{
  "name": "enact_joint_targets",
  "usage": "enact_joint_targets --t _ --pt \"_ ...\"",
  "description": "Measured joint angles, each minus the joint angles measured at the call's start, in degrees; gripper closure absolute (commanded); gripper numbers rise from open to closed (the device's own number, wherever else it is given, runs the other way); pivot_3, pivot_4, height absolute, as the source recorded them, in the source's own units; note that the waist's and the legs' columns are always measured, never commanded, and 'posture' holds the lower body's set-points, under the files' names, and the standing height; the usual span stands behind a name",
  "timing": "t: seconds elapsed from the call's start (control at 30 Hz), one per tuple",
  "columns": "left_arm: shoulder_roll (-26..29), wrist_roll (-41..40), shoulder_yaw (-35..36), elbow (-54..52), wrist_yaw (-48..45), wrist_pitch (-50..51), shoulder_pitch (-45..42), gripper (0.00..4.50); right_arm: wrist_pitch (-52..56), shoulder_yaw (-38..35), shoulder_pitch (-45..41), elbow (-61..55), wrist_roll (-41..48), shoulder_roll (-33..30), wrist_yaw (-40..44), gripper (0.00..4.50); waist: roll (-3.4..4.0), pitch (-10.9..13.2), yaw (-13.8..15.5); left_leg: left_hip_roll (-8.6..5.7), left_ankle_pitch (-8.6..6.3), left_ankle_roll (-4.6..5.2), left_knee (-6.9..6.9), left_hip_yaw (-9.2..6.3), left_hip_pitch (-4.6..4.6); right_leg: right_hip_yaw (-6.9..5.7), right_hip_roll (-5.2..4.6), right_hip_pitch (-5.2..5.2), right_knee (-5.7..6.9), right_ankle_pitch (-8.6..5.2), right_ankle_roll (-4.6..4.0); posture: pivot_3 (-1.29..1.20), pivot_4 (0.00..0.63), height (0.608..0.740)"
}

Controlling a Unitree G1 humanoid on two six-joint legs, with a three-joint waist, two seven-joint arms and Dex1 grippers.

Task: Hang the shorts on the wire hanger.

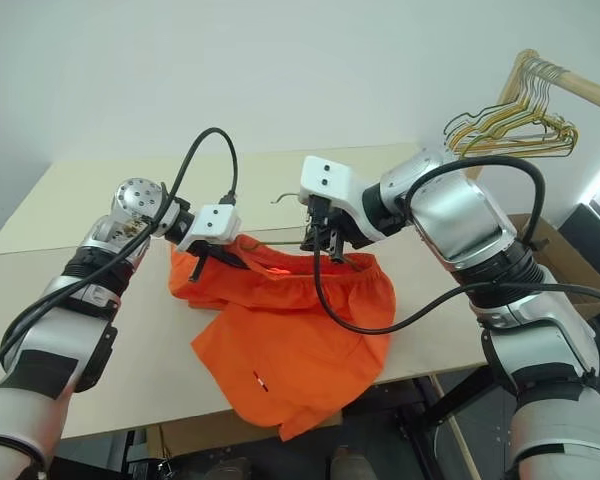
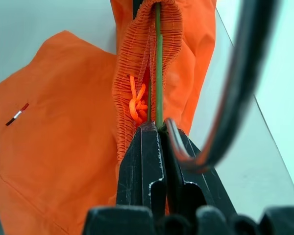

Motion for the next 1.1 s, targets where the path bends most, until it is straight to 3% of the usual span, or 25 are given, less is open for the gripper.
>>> enact_joint_targets --t 0.13,0.3,0.47,0.67,0.8,0.93,1.1 --pt "0.06 -0.11 0.2 -0.02 -0.19 0.84 0.06 4.5 -5.68 -0.01 1.62 -0.09 -1.62 -0.35 -0.1 3.39 0.0 0.0 0.01 -0.01 0.0 0.0 0.0 0.01 -0.01 0.0 0.0 0.0 0.0 0.0 0.0 -0.09 0.0 0.74" --pt "0.11 -0.58 0.54 -0.52 -0.91 1.77 0.38 4.5 -7.72 -0.79 3.45 -1.45 -2.22 -2.93 -0.09 1.63 0.0 0.0 -0.03 0.0 0.0 0.0 0.0 0.01 -0.01 0.0 0.0 0.0 -0.01 0.0 0.0 -0.1 0.0 0.74" --pt "0.08 -0.63 1.18 -1.09 -0.3 3.78 1.18 4.5 -5.46 -7.66 5.89 -3.97 -0.5 -8.49 -0.22 0.04 0.01 0.01 0.05 0.0 -0.01 0.01 -0.02 -0.02 0.0 0.01 -0.01 0.0 -0.03 0.0 0.0 -0.1 0.0 0.74" --pt "-0.07 -1.16 1.75 -1.94 0.37 5.17 1.71 4.5 0.85 -19.6 11.49 -8.7 5.83 -15.54 0.01 0.04 0.01 0.01 0.18 0.01 -0.01 0.02 -0.03 -0.03 0.01 0.03 -0.01 0.0 -0.09 0.0 0.0 -0.1 0.0 0.74" --pt "0.43 -1.26 2.05 -1.94 0.31 5.54 2.09 4.5 2.21 -24.89 20.77 -13.36 8.99 -22.03 1.09 0.04 0.01 0.0 0.2 0.01 -0.02 0.03 -0.02 -0.02 0.03 0.04 -0.02 0.04 -0.12 0.0 0.0 -0.1 0.0 0.74" --pt "0.48 -1.3 2.64 -1.97 0.2 6.13 2.08 4.5 2.39 -21.92 26.18 -15.43 7.81 -22.8 -1.14 0.04 0.06 -0.02 -0.34 0.02 -0.02 0.03 -0.03 -0.01 0.23 0.22 0.01 0.07 -0.02 0.0 -0.01 -0.1 0.0 0.74" --pt "0.47 -1.37 3.16 -2.24 -0.06 6.4 2.07 4.5 2.55 -15.72 24.94 -11.13 5.1 -16.88 -5.63 0.04 0.09 -0.03 -0.66 0.0 -0.02 0.03 -0.05 0.01 0.23 0.21 0.04 0.11 -0.04 0.0 -0.01 -0.09 0.0 0.74"
